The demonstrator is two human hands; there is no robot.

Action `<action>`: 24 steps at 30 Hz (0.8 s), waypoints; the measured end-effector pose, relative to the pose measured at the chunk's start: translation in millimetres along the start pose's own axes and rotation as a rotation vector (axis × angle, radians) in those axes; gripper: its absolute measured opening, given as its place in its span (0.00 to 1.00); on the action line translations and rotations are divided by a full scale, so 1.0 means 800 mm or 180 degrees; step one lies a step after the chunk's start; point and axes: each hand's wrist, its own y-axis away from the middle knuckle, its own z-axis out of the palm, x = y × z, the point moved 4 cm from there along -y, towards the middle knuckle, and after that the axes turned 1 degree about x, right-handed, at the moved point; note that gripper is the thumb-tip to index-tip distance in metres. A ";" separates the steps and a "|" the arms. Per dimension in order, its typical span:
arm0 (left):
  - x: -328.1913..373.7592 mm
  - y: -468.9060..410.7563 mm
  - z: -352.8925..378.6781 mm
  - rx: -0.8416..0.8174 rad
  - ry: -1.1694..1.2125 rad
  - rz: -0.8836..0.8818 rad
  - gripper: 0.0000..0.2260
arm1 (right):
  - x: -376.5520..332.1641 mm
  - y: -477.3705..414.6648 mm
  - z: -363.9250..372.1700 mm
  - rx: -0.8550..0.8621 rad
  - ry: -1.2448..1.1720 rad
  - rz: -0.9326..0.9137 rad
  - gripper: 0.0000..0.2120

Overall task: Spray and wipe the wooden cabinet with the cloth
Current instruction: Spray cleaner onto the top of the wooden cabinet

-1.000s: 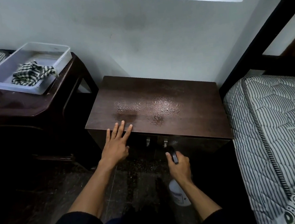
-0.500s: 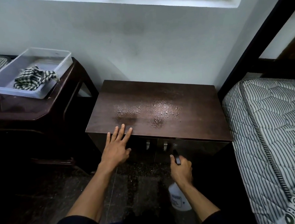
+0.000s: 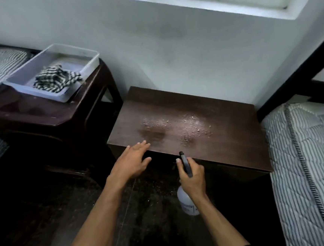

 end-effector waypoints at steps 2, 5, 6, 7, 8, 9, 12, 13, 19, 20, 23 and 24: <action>-0.013 0.008 -0.020 0.0090 0.0200 0.0002 0.26 | -0.025 -0.010 0.022 -0.0014 -0.0022 -0.0135 0.19; -0.041 0.025 -0.055 0.0266 0.0442 -0.0090 0.24 | -0.067 -0.018 0.063 -0.0116 -0.0240 -0.0232 0.18; -0.054 0.031 -0.067 0.0301 0.0481 -0.0115 0.24 | -0.082 -0.021 0.078 -0.0157 -0.0333 -0.0238 0.19; -0.066 0.036 -0.078 0.0322 0.0514 -0.0137 0.23 | -0.097 -0.024 0.091 -0.0181 -0.0421 -0.0235 0.20; -0.075 0.039 -0.088 0.0359 0.0551 -0.0149 0.23 | -0.111 -0.027 0.102 -0.0200 -0.0494 -0.0248 0.21; -0.087 0.042 -0.100 0.0401 0.0594 -0.0171 0.23 | -0.125 -0.030 0.112 -0.0223 -0.0536 -0.0262 0.21; -0.106 0.044 -0.133 0.0642 0.0724 -0.0223 0.22 | -0.164 -0.041 0.119 -0.0235 -0.0673 -0.0295 0.16; -0.106 0.044 -0.142 0.0729 0.0771 -0.0232 0.21 | -0.173 -0.044 0.116 -0.0221 -0.0700 -0.0315 0.14; -0.082 0.017 -0.196 0.1077 0.0730 -0.0062 0.20 | -0.220 -0.074 0.087 -0.0303 -0.0884 -0.0583 0.10; -0.077 0.011 -0.203 0.1138 0.0723 -0.0047 0.20 | -0.223 -0.080 0.083 -0.0338 -0.0885 -0.0617 0.09; -0.068 -0.001 -0.216 0.1267 0.0678 -0.0061 0.19 | -0.224 -0.097 0.070 -0.0407 -0.0897 -0.0714 0.07; -0.064 -0.009 -0.225 0.1349 0.0659 -0.0115 0.19 | -0.228 -0.112 0.065 -0.0459 -0.0938 -0.0759 0.07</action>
